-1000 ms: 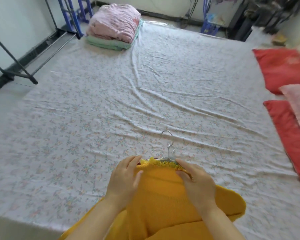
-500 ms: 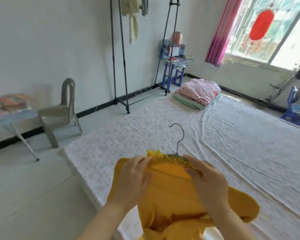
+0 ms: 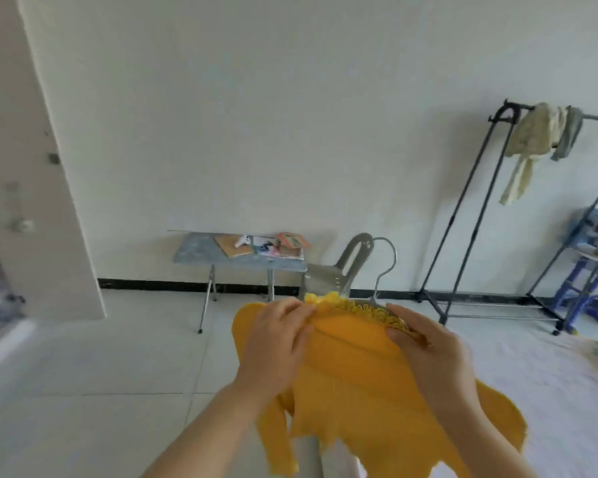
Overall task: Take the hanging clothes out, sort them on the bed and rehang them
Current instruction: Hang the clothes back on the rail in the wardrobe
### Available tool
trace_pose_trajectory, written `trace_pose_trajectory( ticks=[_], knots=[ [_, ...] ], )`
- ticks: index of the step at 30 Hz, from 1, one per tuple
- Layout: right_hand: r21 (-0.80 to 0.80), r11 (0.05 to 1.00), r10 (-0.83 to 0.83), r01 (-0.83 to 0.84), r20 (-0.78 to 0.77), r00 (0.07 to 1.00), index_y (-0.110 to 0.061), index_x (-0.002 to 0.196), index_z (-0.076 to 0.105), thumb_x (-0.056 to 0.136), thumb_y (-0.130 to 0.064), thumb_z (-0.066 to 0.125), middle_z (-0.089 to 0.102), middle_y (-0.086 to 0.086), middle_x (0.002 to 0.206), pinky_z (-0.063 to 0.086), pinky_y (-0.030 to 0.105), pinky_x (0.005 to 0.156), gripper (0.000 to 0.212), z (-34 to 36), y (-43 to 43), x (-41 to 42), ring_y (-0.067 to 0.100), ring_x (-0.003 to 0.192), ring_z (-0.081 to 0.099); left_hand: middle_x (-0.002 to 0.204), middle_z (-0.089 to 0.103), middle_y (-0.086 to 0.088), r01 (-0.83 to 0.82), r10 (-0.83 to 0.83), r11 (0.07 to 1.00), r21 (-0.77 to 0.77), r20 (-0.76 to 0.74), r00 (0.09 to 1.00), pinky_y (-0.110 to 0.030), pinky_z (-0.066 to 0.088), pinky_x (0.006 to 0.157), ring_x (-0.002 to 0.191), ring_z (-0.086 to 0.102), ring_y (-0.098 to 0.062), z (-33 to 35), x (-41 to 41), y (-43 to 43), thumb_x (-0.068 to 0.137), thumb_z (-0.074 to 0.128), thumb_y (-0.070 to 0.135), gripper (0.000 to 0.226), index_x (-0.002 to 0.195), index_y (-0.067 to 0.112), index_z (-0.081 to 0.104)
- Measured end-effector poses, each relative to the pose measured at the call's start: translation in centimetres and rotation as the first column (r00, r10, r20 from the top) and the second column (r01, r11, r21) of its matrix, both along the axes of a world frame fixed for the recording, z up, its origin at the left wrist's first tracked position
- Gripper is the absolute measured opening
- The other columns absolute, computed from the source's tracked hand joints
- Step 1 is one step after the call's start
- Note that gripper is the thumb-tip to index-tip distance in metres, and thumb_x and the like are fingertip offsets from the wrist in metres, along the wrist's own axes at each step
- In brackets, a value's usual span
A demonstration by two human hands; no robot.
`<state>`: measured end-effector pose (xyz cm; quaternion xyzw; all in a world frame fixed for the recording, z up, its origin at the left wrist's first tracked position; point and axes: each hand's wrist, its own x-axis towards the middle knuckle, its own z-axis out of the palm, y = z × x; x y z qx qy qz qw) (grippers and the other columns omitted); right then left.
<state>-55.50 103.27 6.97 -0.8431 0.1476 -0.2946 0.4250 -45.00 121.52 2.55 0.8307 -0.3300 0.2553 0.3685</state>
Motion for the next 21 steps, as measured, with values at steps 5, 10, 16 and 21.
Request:
trace_pose_trajectory(
  ticks=[5, 10, 16, 21],
  knots=[
    [0.006, 0.977, 0.211, -0.212, 0.021, 0.977, -0.055, 0.093, 0.061, 0.082, -0.023, 0.068, 0.065, -0.025, 0.086, 0.046, 0.023, 0.063, 0.035, 1.3, 9.5, 11.5, -0.002, 0.077, 0.058, 0.106, 0.060, 0.003, -0.226, 0.227, 0.972, -0.057, 0.012, 0.974, -0.019, 0.035, 0.085, 0.098, 0.052, -0.009, 1.4, 7.9, 11.3, 0.090, 0.056, 0.023, 0.027, 0.116, 0.019, 0.063],
    [-0.088, 0.928, 0.368, -0.363, 0.064, 0.927, -0.055, 0.106, 0.056, 0.082, -0.024, 0.068, 0.060, -0.031, 0.085, 0.043, 0.015, 0.058, 0.040, 1.9, 20.0, 22.3, -0.008, 0.073, 0.056, 0.106, 0.060, 0.004, -0.410, 0.411, 0.911, -0.039, 0.035, 0.911, -0.020, 0.036, 0.086, 0.098, 0.054, -0.011, 2.2, 15.2, 22.8, 0.089, 0.058, 0.021, 0.026, 0.115, 0.018, 0.064],
    [-0.148, 0.845, 0.528, -0.514, 0.081, 0.845, -0.046, 0.108, 0.062, 0.083, -0.023, 0.067, 0.062, -0.024, 0.084, 0.045, 0.019, 0.063, 0.034, 1.8, 29.9, 33.7, -0.004, 0.077, 0.057, 0.099, 0.061, 0.004, -0.581, 0.581, 0.814, -0.017, 0.075, 0.811, -0.022, 0.038, 0.082, 0.092, 0.055, -0.010, 2.9, 22.0, 33.2, 0.084, 0.066, 0.015, 0.026, 0.109, 0.018, 0.067],
    [-0.177, 0.769, 0.635, -0.615, 0.094, 0.767, -0.049, 0.106, 0.060, 0.083, -0.025, 0.066, 0.061, -0.024, 0.085, 0.040, 0.010, 0.062, 0.034, 1.6, 36.4, 43.7, -0.011, 0.081, 0.053, 0.103, 0.060, 0.005, -0.684, 0.684, 0.729, -0.024, 0.065, 0.726, -0.019, 0.034, 0.086, 0.096, 0.051, -0.006, 2.8, 29.1, 39.2, 0.086, 0.063, 0.017, 0.027, 0.113, 0.019, 0.065]
  ],
)
